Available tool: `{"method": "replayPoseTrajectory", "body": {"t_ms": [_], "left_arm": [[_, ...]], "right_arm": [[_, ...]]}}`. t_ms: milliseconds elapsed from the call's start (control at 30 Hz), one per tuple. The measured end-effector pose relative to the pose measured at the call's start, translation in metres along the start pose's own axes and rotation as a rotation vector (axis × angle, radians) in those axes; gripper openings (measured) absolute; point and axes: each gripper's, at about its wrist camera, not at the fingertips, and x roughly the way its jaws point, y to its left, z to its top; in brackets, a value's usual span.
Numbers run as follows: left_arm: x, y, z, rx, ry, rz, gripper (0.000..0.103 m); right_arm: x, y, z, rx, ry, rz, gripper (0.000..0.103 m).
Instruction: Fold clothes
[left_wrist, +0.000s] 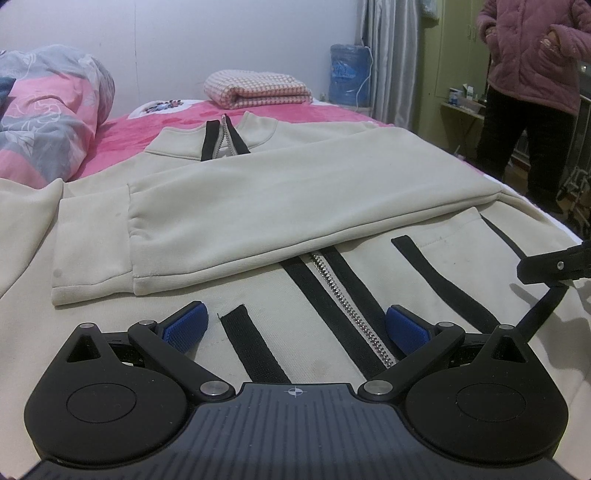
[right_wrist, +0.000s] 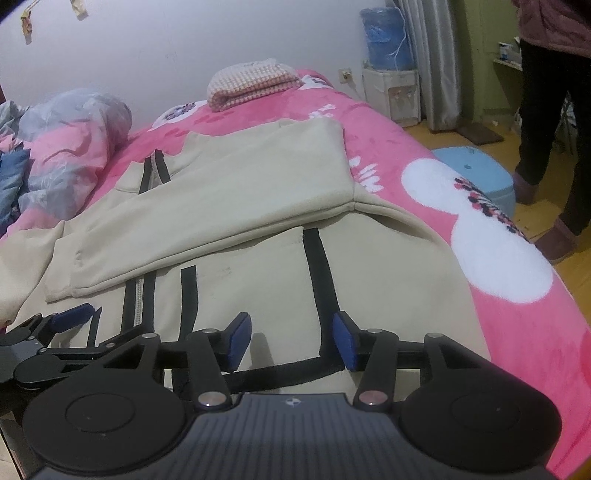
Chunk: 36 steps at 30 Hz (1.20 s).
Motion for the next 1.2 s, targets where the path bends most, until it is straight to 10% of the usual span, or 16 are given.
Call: {"method": "replayPoseTrajectory", "body": {"t_ms": [867,1200], "left_arm": [[-0.001,0.000,-0.001,0.002,0.000,-0.001,0.103],[-0.001,0.000,0.000,0.003,0.000,-0.002,0.103]], "right_arm": [[0.002,0.007,0.000,-0.027,-0.018,-0.004,0.065],[0.007,0.039,-0.003,-0.263,-0.217,-0.064,0.095]]}}
